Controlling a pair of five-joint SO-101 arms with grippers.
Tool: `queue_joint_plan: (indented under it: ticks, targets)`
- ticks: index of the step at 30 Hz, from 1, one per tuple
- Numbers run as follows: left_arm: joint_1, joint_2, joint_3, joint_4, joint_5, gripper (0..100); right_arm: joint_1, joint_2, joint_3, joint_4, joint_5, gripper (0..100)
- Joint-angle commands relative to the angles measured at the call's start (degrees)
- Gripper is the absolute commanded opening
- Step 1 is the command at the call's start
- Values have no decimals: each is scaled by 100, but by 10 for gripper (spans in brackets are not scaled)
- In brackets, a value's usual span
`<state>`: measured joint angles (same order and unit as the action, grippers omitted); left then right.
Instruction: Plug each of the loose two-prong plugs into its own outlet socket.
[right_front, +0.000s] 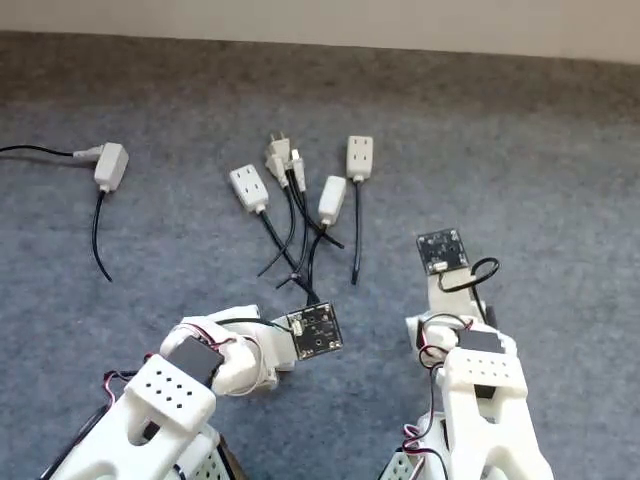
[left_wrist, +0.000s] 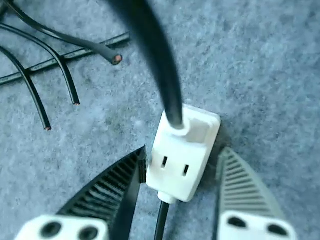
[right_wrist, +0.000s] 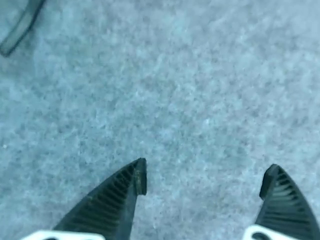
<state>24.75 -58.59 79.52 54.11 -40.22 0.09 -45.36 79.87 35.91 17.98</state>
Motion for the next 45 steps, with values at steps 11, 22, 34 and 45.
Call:
queue_joint_plan:
  ticks: [11, 22, 34, 45]
  targets:
    - [-57, -92, -13, -70, -44, 5, 40, -84, -13, -119, -53, 350]
    - [-101, -84, -4, -88, -44, 230, 40, -84, -13, -119, -53, 350]
    - [-277, -75, 725, -844, -44, 197, 40, -84, -4, -119, -53, 350]
    - [-1156, -75, 620, -800, -800, 21, 40, -127, 92, -127, -44, 350]
